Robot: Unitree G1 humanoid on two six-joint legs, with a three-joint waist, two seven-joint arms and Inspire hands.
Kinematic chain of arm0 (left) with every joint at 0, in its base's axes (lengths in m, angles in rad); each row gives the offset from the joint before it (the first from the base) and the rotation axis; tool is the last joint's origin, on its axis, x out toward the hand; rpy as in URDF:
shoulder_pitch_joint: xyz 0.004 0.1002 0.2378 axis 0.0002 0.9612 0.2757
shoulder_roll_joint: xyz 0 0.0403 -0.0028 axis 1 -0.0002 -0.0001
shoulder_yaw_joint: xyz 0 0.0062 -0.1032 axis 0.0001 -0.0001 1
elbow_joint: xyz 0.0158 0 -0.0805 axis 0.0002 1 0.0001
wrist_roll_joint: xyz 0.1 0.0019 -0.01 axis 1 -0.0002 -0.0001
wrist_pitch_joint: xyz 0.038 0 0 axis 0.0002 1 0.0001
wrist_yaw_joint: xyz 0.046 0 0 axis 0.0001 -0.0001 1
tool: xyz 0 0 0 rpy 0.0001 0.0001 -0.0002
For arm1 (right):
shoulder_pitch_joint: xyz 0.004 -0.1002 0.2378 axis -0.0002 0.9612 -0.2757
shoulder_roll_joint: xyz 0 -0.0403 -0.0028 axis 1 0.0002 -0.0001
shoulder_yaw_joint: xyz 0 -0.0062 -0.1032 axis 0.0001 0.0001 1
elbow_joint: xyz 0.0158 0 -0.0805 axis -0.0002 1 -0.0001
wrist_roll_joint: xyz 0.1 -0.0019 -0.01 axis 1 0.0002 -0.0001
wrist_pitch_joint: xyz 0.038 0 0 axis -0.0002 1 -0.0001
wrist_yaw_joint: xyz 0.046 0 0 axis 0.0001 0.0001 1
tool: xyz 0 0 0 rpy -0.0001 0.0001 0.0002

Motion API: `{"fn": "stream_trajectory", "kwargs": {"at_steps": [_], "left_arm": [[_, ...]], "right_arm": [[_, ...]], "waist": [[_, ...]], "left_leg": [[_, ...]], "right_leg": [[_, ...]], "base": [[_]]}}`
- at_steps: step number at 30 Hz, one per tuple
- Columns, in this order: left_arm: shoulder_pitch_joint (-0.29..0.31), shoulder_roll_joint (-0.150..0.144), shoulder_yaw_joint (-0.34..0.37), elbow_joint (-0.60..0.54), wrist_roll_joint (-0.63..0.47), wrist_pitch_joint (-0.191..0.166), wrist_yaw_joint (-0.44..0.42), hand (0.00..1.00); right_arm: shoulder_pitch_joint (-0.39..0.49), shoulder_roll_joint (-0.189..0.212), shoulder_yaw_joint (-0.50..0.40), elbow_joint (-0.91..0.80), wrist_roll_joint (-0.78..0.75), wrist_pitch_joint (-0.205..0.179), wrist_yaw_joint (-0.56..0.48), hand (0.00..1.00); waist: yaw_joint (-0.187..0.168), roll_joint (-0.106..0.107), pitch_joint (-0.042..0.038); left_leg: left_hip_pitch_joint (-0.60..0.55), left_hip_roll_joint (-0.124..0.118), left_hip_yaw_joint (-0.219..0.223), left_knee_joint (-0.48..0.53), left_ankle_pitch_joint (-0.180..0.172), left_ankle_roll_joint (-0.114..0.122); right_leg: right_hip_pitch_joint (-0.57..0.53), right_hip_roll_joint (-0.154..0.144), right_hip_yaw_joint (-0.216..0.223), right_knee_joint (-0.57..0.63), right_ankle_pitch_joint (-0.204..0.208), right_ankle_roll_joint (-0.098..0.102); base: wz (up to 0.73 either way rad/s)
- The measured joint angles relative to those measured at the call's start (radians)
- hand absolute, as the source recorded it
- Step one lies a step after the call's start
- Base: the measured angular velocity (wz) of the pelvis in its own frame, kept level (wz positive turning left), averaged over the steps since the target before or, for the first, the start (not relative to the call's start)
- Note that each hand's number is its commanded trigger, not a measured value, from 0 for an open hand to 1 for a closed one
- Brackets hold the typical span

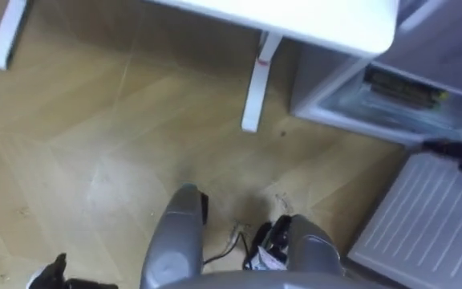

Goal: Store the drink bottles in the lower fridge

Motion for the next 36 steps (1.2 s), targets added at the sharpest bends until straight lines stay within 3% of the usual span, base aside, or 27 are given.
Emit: {"fn": "stream_trajectory", "kwargs": {"at_steps": [1, 3, 7, 12, 17, 20, 24, 29, 36], "left_arm": [[0.000, -0.003, 0.000, 0.000, 0.000, 0.000, 0.000, 0.00], [0.003, -0.016, 0.000, 0.005, 0.002, 0.003, 0.000, 0.00], [0.002, -0.045, 0.033, 0.020, 0.033, 0.007, -0.003, 0.00], [0.009, -0.080, 0.041, 0.032, 0.062, 0.006, 0.001, 0.00], [0.007, -0.121, 0.068, 0.034, 0.102, -0.007, 0.001, 0.00], [0.006, -0.126, 0.075, 0.033, 0.148, -0.005, 0.010, 0.00], [0.012, -0.154, 0.091, 0.028, 0.189, -0.003, 0.048, 0.00], [0.006, -0.167, 0.111, 0.021, 0.198, -0.002, 0.063, 0.00], [0.002, -0.187, 0.135, 0.021, 0.207, -0.004, 0.082, 0.00]], "right_arm": [[0.012, 0.002, 0.000, -0.002, -0.012, 0.003, 0.001, 0.00], [0.082, 0.028, -0.018, -0.015, -0.044, 0.006, -0.002, 0.00], [0.186, 0.088, -0.074, -0.038, -0.073, 0.005, 0.025, 0.00], [0.313, 0.224, -0.109, -0.051, -0.076, 0.005, 0.038, 0.00], [0.392, 0.301, -0.108, -0.078, -0.089, 0.001, 0.054, 0.00], [0.429, 0.341, -0.107, -0.106, -0.108, 0.001, 0.048, 0.00], [0.436, 0.393, -0.108, -0.154, -0.182, -0.005, 0.020, 0.00], [0.412, 0.410, -0.112, -0.174, -0.255, -0.006, -0.006, 0.00], [0.410, 0.412, -0.172, -0.270, -0.246, -0.027, -0.093, 0.00]], "waist": [[0.000, 0.000, -0.0008], [-0.012, 0.012, -0.0097], [-0.040, 0.008, -0.0123], [-0.062, 0.008, -0.0221], [-0.078, 0.016, -0.0241], [-0.085, 0.017, -0.0227], [-0.111, 0.018, -0.0225], [-0.117, 0.017, -0.0227], [-0.138, 0.024, -0.0223]], "left_leg": [[0.018, -0.001, 0.006, -0.018, 0.006, -0.001], [0.089, -0.001, 0.004, -0.083, 0.025, -0.008], [0.192, -0.001, 0.011, -0.162, 0.043, -0.013], [0.338, 0.003, 0.023, -0.267, 0.050, -0.012], [0.442, 0.003, 0.032, -0.345, 0.063, -0.008], [0.497, 0.004, 0.039, -0.385, 0.064, -0.007], [0.543, 0.004, 0.037, -0.419, 0.067, -0.006], [0.589, -0.003, 0.035, -0.474, 0.082, -0.005], [0.644, -0.005, 0.039, -0.545, 0.109, -0.009]], "right_leg": [[0.012, 0.001, 0.004, -0.011, 0.004, 0.000], [0.081, 0.014, 0.001, -0.080, 0.020, 0.001], [0.176, 0.023, -0.009, -0.162, 0.035, 0.004], [0.322, 0.050, -0.005, -0.299, 0.070, 0.021], [0.434, 0.073, 0.003, -0.417, 0.119, 0.034], [0.487, 0.084, 0.018, -0.474, 0.137, 0.039], [0.535, 0.093, 0.021, -0.527, 0.157, 0.042], [0.551, 0.095, 0.049, -0.543, 0.166, 0.042], [0.590, 0.105, 0.071, -0.594, 0.184, 0.038]], "base": [[-0.14], [-0.03], [0.00], [-0.10], [-0.13], [-0.13], [-0.10], [-0.17], [-0.09]]}}
